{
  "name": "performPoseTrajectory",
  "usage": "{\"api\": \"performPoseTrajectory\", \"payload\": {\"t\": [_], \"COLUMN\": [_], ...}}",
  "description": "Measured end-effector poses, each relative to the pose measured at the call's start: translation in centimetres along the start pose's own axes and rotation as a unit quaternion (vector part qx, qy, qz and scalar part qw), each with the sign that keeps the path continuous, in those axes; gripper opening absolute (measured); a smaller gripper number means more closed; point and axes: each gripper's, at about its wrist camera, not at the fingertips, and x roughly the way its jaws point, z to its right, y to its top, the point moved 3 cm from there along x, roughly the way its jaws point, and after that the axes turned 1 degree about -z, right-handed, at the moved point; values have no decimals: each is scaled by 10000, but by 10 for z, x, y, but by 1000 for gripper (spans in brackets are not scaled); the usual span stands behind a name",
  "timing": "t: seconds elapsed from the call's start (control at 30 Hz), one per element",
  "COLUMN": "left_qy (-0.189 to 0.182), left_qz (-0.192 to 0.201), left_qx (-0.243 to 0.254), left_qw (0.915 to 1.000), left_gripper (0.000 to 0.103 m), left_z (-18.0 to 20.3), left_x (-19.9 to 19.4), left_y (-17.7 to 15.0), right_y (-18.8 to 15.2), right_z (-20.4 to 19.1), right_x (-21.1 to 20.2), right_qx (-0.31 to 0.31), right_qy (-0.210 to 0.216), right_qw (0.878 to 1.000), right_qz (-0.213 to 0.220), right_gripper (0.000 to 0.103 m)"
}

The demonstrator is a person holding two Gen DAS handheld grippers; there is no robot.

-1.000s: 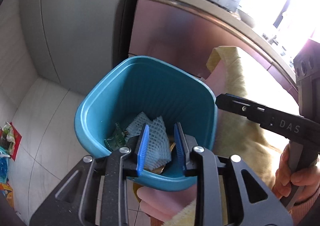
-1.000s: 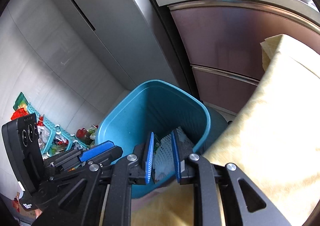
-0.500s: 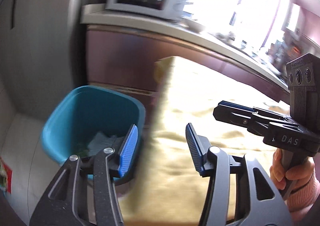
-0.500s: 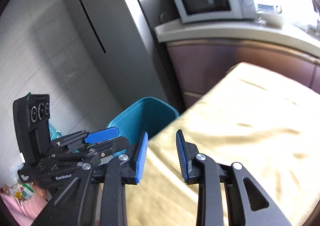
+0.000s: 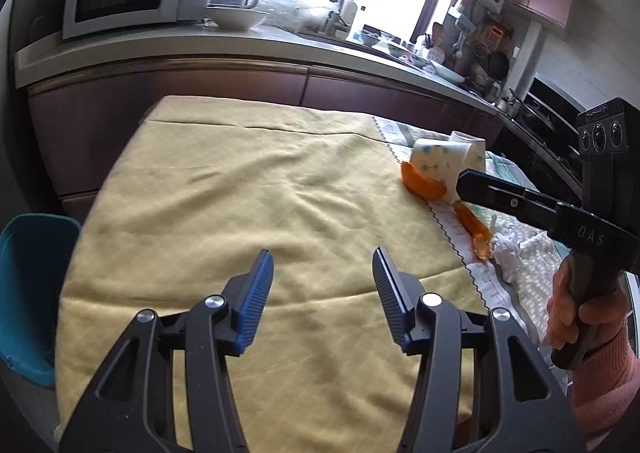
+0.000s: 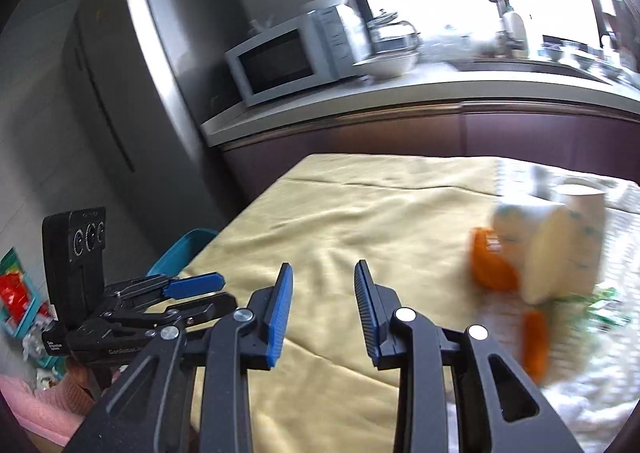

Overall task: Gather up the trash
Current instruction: 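Move both open tools back to the paper cups on the table, then grasp the lying paper cup with the left tool while the right tool grasps the upright dotted cup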

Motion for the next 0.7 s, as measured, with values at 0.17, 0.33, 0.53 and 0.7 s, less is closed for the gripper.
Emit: {"api": "performPoseTrajectory", "payload": {"t": [0.17, 0.33, 0.53, 0.7], "left_qy": [-293, -464, -572, -518], "left_qz": [-142, -286, -397, -499], "left_qx": [285, 577, 822, 940], "left_qw": [9991, 9968, 9942, 9930], "left_gripper": [51, 51, 50, 48], "left_z": [46, 92, 137, 160], "left_x": [31, 73, 111, 138], "left_y": [15, 41, 67, 83], "right_y": [1, 7, 16, 25], "right_z": [59, 113, 157, 170], "right_x": [-35, -51, -40, -23], "right_qx": [344, 631, 823, 825], "right_qy": [-673, -1248, -1474, -1414], "right_qw": [9965, 9886, 9844, 9858], "right_qz": [361, 559, 492, 365], "right_gripper": [38, 46, 49, 49]}}
